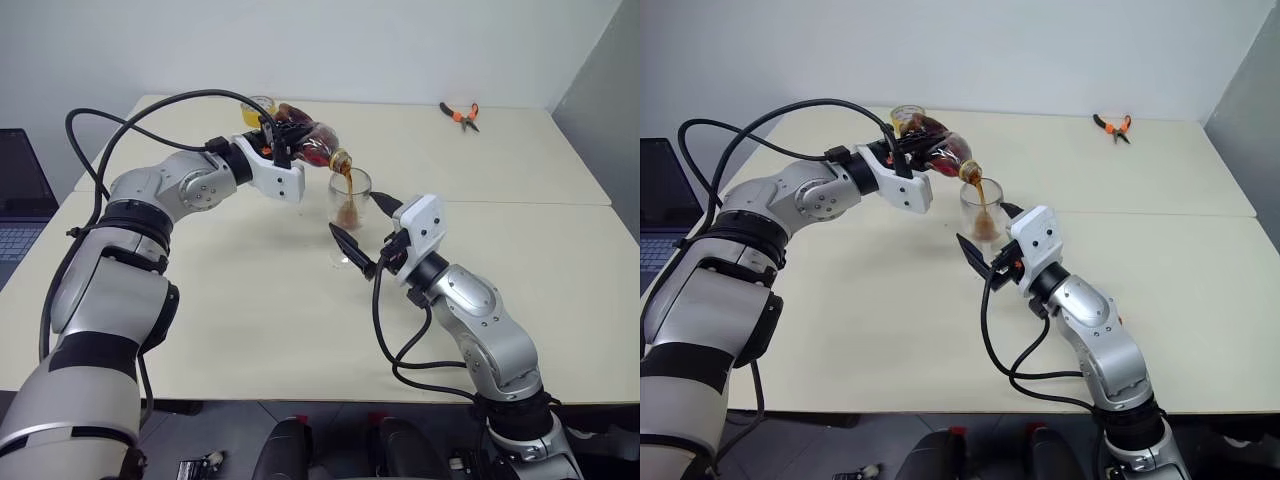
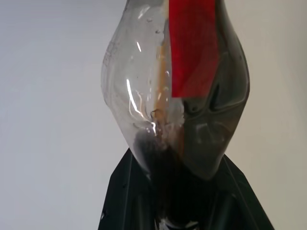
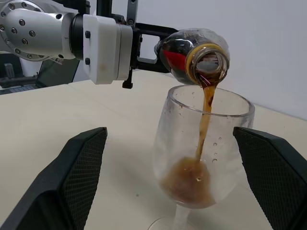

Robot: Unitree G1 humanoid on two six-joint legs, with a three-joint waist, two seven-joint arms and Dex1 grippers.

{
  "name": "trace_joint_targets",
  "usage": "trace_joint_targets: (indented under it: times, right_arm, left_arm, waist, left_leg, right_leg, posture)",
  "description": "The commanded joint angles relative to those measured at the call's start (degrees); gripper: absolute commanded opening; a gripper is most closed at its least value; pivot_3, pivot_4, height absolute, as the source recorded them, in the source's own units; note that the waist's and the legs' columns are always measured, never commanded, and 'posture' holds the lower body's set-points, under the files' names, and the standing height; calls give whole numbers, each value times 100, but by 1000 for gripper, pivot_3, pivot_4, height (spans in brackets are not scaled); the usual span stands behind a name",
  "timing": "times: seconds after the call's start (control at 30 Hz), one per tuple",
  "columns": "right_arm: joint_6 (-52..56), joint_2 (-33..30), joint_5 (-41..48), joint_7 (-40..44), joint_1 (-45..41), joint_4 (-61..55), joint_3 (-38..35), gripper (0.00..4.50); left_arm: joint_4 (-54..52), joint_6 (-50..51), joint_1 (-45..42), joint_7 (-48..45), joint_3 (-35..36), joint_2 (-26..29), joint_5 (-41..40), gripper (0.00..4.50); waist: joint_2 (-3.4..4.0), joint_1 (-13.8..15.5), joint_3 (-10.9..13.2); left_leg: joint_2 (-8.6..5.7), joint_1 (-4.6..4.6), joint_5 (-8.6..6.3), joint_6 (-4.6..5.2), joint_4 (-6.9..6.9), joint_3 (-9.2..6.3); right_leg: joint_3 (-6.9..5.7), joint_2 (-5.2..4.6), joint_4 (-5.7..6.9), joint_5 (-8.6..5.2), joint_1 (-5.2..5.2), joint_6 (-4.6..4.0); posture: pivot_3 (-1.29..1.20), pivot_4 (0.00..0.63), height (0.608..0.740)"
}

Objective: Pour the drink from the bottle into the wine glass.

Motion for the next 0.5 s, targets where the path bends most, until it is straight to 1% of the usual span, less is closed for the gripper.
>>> trace_joint_targets:
  times: [0.03,0.3,0.5]
  right_arm:
    - [-90,52,-9,-76,-57,-80,-97,4500]
    - [-160,-61,-46,-195,71,-130,-286,4500]
    - [-172,-119,146,-121,313,-450,-479,4500]
  left_arm:
    - [-30,-21,-325,169,48,114,-29,634]
    - [3,-16,-405,232,20,125,11,634]
    - [4,-36,-436,240,7,133,16,634]
  waist:
    - [0,0,0]
    - [0,1,0]
    - [0,1,0]
  left_leg:
    - [0,0,0,0,0,0]
    - [-1,0,0,-1,1,0]
    - [-1,0,1,-1,1,1]
  right_leg:
    - [0,0,0,0,0,0]
    - [0,0,0,0,0,0]
    - [0,0,2,0,0,0]
  posture:
    - [0,150,740]
    - [0,150,740]
    - [0,150,740]
